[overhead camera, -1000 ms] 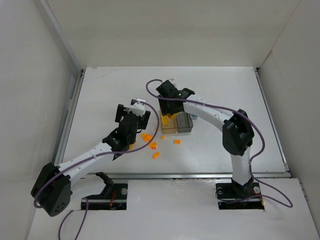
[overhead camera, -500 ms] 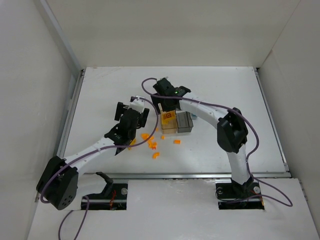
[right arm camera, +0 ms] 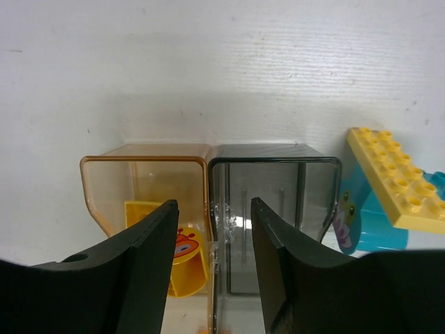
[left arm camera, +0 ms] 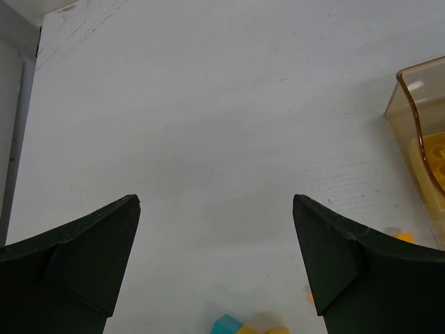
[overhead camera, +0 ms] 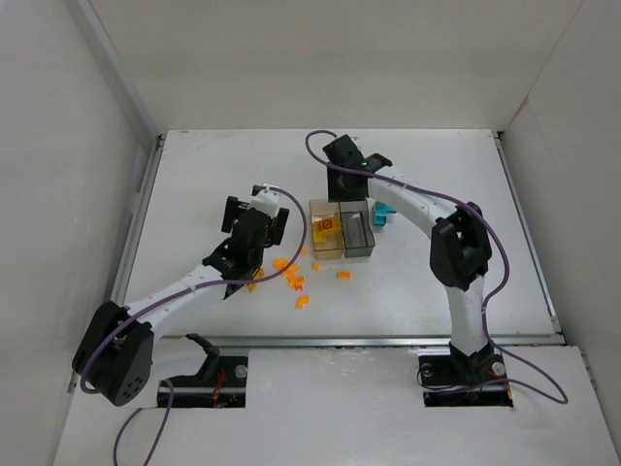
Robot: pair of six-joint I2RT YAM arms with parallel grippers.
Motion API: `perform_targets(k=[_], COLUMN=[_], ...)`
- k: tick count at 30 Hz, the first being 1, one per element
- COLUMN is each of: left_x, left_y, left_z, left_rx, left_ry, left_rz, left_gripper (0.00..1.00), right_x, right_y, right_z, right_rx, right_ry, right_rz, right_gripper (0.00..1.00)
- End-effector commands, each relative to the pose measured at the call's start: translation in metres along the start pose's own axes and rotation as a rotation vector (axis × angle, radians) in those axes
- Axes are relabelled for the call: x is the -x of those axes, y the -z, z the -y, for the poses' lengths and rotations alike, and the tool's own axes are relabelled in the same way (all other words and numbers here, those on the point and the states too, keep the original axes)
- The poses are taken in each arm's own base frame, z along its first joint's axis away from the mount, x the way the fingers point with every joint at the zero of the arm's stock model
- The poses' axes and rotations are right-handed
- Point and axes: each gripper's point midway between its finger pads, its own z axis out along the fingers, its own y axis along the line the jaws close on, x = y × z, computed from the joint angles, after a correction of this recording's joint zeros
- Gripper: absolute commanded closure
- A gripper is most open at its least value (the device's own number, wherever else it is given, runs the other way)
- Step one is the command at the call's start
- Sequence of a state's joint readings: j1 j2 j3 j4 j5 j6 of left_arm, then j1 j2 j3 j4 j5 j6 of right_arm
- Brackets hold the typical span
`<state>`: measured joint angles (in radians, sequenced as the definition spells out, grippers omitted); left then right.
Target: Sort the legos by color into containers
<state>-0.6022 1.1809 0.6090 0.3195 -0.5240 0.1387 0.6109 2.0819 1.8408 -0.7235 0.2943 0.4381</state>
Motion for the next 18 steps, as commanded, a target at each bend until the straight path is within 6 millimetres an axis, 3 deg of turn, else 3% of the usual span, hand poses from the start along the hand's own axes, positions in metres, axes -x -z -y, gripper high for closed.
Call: perform_targets(k=[1, 3, 8, 11, 18], left_x=[0.033, 0.030, 0.029, 0.029, 0.028], left_y=[0.002, 0.002, 0.003, 0.003, 0.002], left_z=[-0.006, -0.006, -0.003, -0.003, -0.007], left_rx=[0.007, 0.007, -0.003, -0.003, 0.006], left_ry=[0.053, 0.047, 0.054, 0.054, 0.038], left_rz=[0.084, 0.075, 0.068, 0.068, 0.065], left_gripper=[0.10, 0.10, 0.10, 0.10, 0.10], right_x=[-0.004, 0.001, -0.010, -0.011, -0.004], right_y=[-0.009, -0.009, -0.028, -0.038, -0.041], right_z=[-0.016, -0.020, -0.019, -0.009, -0.010], right_rx=[0.036, 0.055, 0.019, -0.015, -0.026], right_ry=[-0.035, -0.042, -0.066, -0.110, -0.165], right_rz=[0.010, 0.026, -0.005, -0.017, 0.010], right_gripper=[0.48, 0.48, 0.52, 0.60, 0.82])
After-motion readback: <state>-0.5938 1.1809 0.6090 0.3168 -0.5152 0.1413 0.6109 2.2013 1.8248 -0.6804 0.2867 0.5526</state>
